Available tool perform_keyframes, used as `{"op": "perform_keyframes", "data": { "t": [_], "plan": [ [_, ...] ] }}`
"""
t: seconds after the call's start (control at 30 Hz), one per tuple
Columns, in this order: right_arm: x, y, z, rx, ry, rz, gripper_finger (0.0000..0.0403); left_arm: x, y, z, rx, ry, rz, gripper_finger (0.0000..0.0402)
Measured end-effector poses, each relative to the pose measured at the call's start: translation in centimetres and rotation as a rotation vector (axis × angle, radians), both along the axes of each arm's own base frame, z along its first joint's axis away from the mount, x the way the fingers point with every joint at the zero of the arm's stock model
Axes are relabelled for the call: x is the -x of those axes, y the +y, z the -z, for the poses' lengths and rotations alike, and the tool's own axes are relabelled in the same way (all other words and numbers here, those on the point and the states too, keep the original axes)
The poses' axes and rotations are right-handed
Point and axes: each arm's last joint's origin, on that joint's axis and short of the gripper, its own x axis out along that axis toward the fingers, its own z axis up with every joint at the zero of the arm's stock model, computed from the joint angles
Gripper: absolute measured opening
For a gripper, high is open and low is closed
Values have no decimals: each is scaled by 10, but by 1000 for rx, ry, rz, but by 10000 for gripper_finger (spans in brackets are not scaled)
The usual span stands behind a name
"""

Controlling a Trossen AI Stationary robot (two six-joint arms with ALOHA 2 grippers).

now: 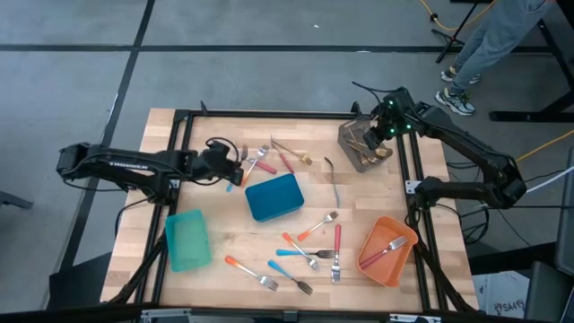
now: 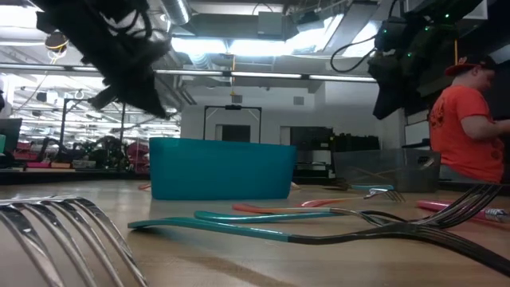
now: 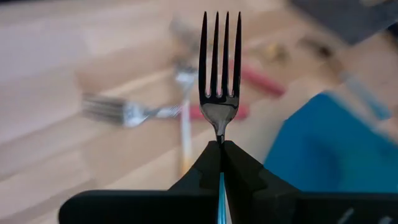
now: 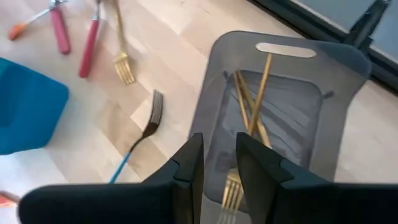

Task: Sort silverware by color (type)
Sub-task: Put the top left blue fork into the dark blue bin

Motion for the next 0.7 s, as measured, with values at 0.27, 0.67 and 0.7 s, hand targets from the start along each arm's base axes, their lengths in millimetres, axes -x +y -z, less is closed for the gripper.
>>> {"op": "perform_keyframes", "data": {
  "t": [0.27,0.67,0.7],
  "plan": [
    [-6,5,0,-21,-10,6,85,-20,-4,-23,-148,-227,125,0],
    [-44,41,-4,5,-63,-146,85,-57,-26,-6,-212,-273,266,0],
    [-47,44,-5,4,-70,-156,85,-60,-29,-2,-210,-267,275,0]
  ]
}}
